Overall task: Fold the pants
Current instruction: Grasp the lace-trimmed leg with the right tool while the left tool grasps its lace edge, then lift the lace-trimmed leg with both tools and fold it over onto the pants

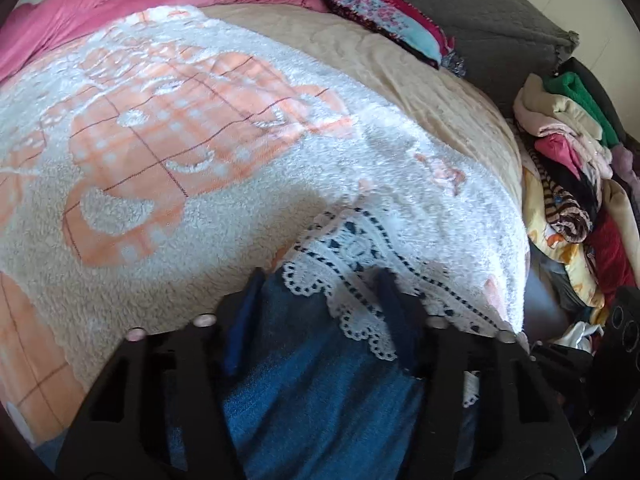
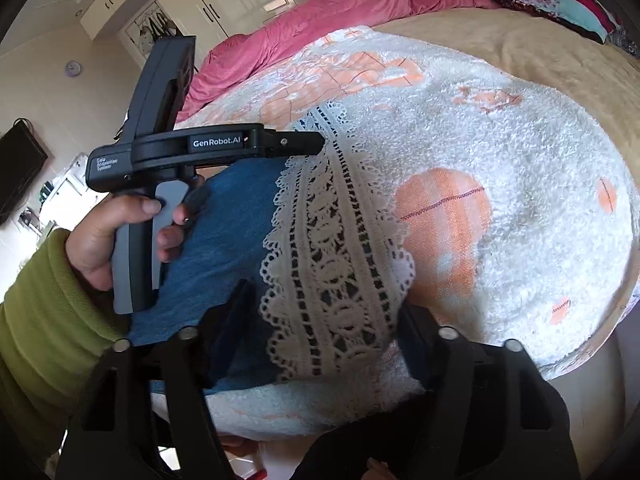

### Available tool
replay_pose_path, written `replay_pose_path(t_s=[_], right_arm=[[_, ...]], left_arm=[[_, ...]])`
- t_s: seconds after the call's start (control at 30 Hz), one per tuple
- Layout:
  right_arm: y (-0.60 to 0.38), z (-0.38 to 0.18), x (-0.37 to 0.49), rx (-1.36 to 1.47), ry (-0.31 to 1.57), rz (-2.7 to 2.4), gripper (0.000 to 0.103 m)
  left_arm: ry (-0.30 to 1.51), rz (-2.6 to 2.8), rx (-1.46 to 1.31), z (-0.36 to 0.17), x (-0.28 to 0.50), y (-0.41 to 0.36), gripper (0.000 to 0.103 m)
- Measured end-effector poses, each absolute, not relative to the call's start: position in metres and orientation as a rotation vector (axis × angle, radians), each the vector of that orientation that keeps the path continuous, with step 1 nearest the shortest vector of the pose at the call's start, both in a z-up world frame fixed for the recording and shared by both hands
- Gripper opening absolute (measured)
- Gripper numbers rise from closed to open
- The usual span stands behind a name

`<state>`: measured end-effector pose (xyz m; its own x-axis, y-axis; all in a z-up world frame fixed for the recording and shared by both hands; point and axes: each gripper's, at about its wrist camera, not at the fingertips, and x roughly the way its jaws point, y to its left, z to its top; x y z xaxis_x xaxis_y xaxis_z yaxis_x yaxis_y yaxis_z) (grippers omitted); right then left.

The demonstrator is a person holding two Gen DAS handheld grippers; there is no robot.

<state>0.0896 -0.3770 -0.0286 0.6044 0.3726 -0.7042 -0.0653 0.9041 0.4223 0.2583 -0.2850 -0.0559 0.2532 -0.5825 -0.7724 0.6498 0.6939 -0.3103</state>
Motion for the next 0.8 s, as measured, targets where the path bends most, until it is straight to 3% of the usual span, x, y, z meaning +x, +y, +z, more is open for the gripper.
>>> replay_pose_path(t_s=[0.13, 0.27, 0.33, 0.5, 0.8], right_arm=[[-0.378, -0.027, 0.088, 0.383, 0.871, 0.276, 0.042], [-0.379, -0.023, 0.084, 0.395, 0.841, 0.313, 0.036], [-0.378, -0.02, 0.081, 0.381, 0.822, 0.318, 0.03], [-0.353, 0.007, 0.065, 0.268, 0.703, 0.379, 0.03], [-0.277, 0.027, 0.068, 0.156, 0.676, 0.562, 0.03]], left_arm=[[0.995, -0.813, 0.078, -0.054, 0.249, -0.282, 0.021], [0.969, -0.817, 0.019, -0.046, 0.245, -0.27, 0.011], [0.961, -0.826, -0.019, -0.041, 0.241, -0.263, 0.01], [0.908, -0.849, -0.137, -0.02, 0.23, -0.233, 0.009], [0.796, -0.77, -0.269, 0.008, 0.208, -0.133, 0.011]])
